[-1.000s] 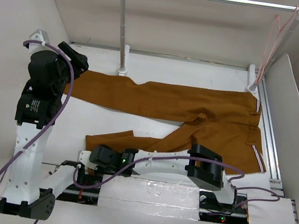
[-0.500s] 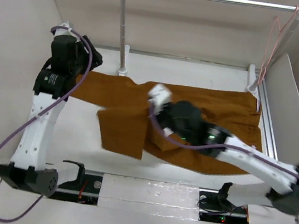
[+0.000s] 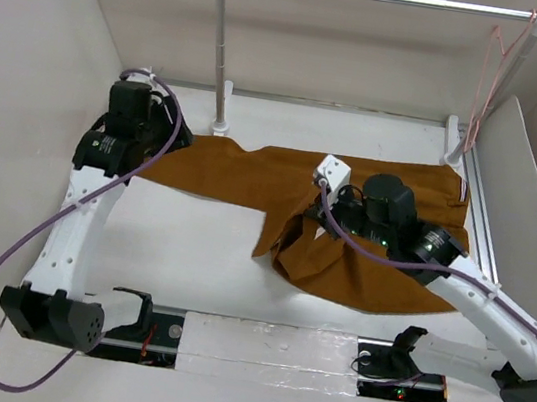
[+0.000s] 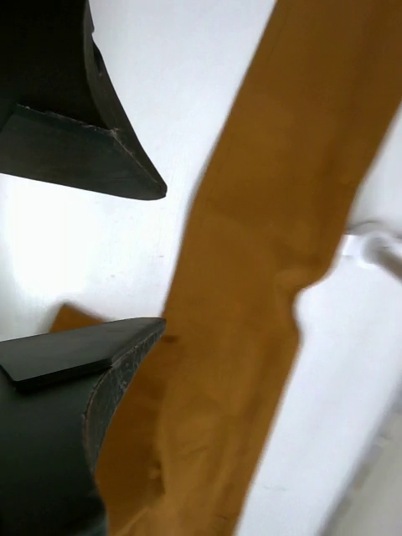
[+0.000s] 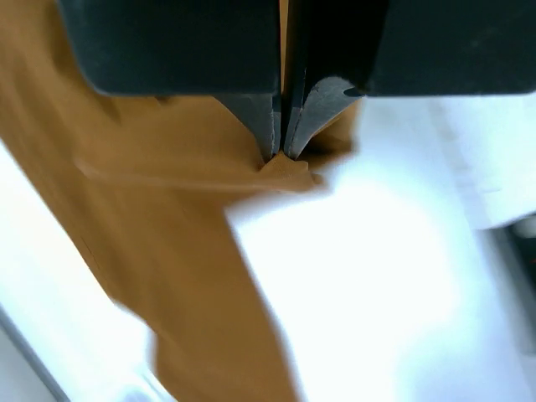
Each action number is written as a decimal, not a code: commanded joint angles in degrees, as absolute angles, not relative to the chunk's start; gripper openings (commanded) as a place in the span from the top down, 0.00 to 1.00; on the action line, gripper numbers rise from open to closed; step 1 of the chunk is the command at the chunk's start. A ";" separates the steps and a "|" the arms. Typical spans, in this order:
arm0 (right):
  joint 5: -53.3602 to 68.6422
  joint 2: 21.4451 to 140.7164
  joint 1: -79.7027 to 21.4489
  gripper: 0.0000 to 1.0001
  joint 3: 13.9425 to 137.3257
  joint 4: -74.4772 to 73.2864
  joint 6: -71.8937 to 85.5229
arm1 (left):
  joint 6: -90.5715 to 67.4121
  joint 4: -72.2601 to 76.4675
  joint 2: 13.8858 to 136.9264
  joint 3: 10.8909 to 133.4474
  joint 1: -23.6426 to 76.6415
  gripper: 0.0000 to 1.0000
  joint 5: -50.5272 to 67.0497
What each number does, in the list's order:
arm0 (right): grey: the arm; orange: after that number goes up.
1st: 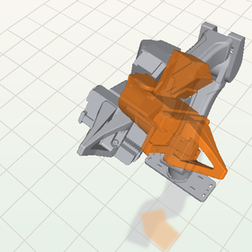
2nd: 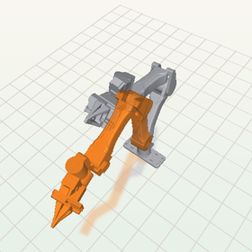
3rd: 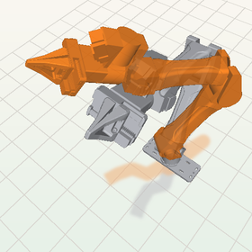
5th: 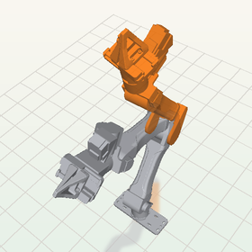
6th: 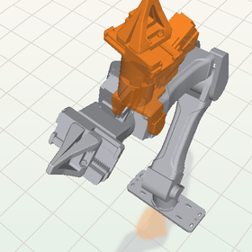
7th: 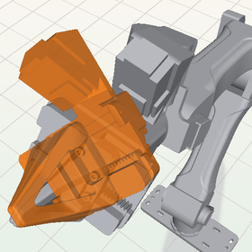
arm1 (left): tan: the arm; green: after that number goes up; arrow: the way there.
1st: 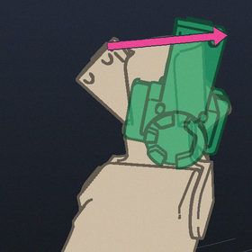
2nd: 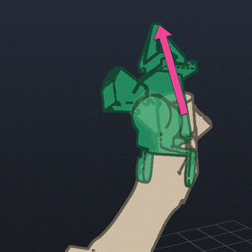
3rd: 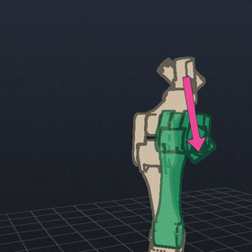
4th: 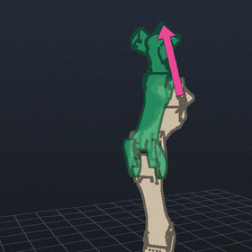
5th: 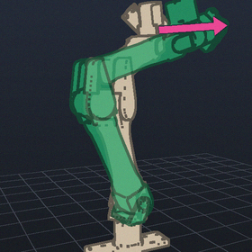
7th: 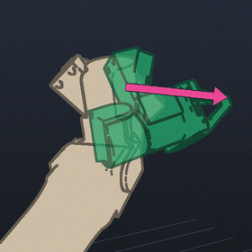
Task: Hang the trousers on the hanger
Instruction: Flatten out the trousers at the center of the board.
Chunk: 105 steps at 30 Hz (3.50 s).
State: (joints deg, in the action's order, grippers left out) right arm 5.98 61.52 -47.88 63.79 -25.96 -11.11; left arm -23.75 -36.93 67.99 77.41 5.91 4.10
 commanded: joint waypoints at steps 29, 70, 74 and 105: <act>35.35 109.65 -32.70 0.15 107.52 -18.73 -2.19 | -15.73 -36.41 63.20 73.08 7.82 0.54 10.88; 32.17 47.37 -15.56 0.54 50.63 -28.83 -5.01 | -36.12 -20.04 88.15 55.19 63.81 0.51 -17.66; 32.61 46.76 -15.56 0.54 50.10 -28.65 -4.75 | -35.86 -21.27 91.83 57.12 64.33 0.55 -21.00; 28.92 45.35 -18.98 0.54 45.62 -40.25 -8.96 | -71.61 -65.30 35.34 91.22 46.85 1.00 -44.51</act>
State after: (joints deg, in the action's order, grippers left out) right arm 30.65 46.33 -18.11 45.93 -37.91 -7.31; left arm -63.83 -60.66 37.12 88.16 47.46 -34.44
